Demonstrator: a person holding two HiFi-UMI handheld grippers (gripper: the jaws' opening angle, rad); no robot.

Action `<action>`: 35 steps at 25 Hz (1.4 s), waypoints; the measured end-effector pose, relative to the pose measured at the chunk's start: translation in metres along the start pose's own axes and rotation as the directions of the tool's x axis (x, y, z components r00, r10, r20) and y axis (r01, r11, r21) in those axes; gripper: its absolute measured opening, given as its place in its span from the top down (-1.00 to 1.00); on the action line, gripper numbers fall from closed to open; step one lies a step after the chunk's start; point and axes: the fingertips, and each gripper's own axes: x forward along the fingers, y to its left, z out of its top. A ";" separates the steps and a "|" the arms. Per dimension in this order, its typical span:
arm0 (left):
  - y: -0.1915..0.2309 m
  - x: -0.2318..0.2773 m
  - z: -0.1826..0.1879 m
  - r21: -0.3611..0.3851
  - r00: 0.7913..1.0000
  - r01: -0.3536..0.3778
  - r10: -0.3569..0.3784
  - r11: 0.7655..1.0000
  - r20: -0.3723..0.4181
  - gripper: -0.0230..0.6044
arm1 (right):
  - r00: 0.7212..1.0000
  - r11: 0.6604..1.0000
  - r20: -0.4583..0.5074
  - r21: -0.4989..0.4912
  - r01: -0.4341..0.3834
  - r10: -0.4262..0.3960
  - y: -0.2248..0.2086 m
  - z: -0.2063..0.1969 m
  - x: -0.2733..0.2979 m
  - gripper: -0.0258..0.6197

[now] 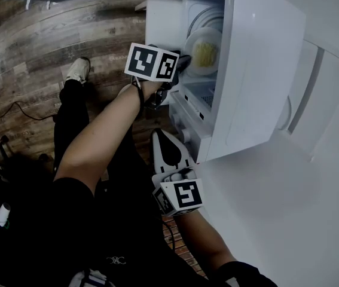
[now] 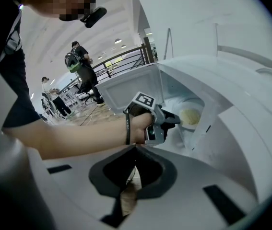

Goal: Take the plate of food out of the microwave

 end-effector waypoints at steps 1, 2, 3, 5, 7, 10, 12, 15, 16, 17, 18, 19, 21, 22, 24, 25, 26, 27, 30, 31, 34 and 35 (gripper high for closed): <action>-0.003 0.000 -0.002 -0.069 0.999 0.055 -0.055 0.996 0.000 0.59 | 1.000 1.000 0.003 -0.001 0.002 -0.002 -0.001 0.001 0.000 0.88; -0.006 -0.001 -0.002 -0.120 0.995 0.097 -0.097 0.988 0.009 0.74 | 1.000 1.000 0.006 0.000 0.004 -0.004 -0.002 0.002 0.001 0.88; -0.008 -0.001 -0.001 -0.151 0.992 0.125 -0.123 0.981 0.019 0.86 | 1.000 1.000 0.008 0.003 0.006 -0.006 -0.003 0.002 0.001 0.88; -0.010 -0.003 0.000 -0.168 0.989 0.147 -0.145 0.975 0.027 0.87 | 1.000 1.000 0.009 0.007 0.008 -0.008 -0.004 0.002 0.001 0.88; -0.011 -0.006 -0.002 -0.170 0.987 0.160 -0.159 0.972 0.024 0.88 | 1.000 1.000 0.012 0.010 0.008 -0.009 -0.003 0.002 0.001 0.88; -0.009 -0.013 -0.004 -0.197 0.982 0.187 -0.185 0.962 0.031 0.89 | 1.000 1.000 0.009 0.017 0.008 -0.008 -0.001 0.002 0.002 0.88; -0.007 -0.017 -0.005 -0.220 0.977 0.211 -0.206 0.952 0.047 0.89 | 1.000 1.000 0.006 0.023 0.005 -0.006 0.001 0.001 0.004 0.88; -0.003 -0.027 -0.006 -0.235 0.969 0.248 -0.234 0.940 0.084 0.90 | 1.000 1.000 0.013 0.020 -0.002 0.001 0.004 0.001 0.007 0.88; -0.002 -0.031 -0.005 -0.241 0.965 0.260 -0.243 0.935 0.098 0.90 | 1.000 1.000 0.019 0.018 -0.002 0.002 0.005 0.002 0.008 0.88; -0.001 -0.035 -0.005 -0.247 0.961 0.275 -0.255 0.929 0.112 0.90 | 1.000 1.000 0.027 0.018 -0.001 0.000 0.006 0.003 0.010 0.88; -0.001 -0.039 -0.004 -0.251 0.956 0.291 -0.268 0.923 0.123 0.90 | 0.999 1.000 0.034 0.020 0.004 -0.004 0.005 0.004 0.012 0.88; -0.002 -0.044 -0.003 -0.251 0.951 0.304 -0.279 0.919 0.133 0.90 | 0.999 1.000 0.041 0.024 0.011 -0.012 0.004 0.005 0.015 0.88; -0.001 -0.055 -0.002 -0.244 0.946 0.319 -0.291 0.916 0.144 0.90 | 0.998 0.998 0.051 0.045 0.034 -0.036 0.000 0.008 0.022 0.88; 0.000 -0.061 -0.001 -0.237 0.943 0.326 -0.297 0.915 0.149 0.90 | 0.997 0.997 0.057 0.057 0.046 -0.049 -0.003 0.010 0.026 0.88; 0.002 -0.073 0.001 -0.218 0.934 0.349 -0.318 0.911 0.165 0.90 | 0.995 0.995 0.070 0.075 0.067 -0.073 -0.007 0.014 0.032 0.88; 0.002 -0.079 0.003 -0.210 0.926 0.367 -0.334 0.906 0.177 0.90 | 0.994 0.994 0.075 0.079 0.075 -0.081 -0.008 0.015 0.034 0.88; 0.002 -0.086 0.005 -0.203 0.918 0.384 -0.348 0.901 0.190 0.90 | 0.993 0.994 0.078 0.081 0.079 -0.086 -0.008 0.016 0.036 0.88; 0.003 -0.094 0.008 -0.197 0.912 0.396 -0.358 0.897 0.202 0.90 | 0.993 0.993 0.080 0.080 0.082 -0.089 -0.007 0.017 0.038 0.88; 0.008 -0.118 0.012 -0.211 0.911 0.393 -0.348 0.895 0.223 0.90 | 0.992 0.993 0.086 0.076 0.090 -0.097 -0.002 0.020 0.039 0.88; 0.009 -0.129 0.012 -0.230 0.912 0.390 -0.339 0.892 0.231 0.90 | 0.991 0.992 0.089 0.078 0.095 -0.102 0.000 0.022 0.040 0.88; 0.013 -0.164 0.016 -0.284 0.922 0.362 -0.297 0.888 0.248 0.90 | 0.986 0.988 0.104 0.099 0.116 -0.127 0.001 0.028 0.044 0.88; 0.010 -0.176 0.017 -0.300 0.925 0.353 -0.284 0.886 0.251 0.90 | 0.985 0.986 0.107 0.104 0.127 -0.138 0.000 0.031 0.044 0.88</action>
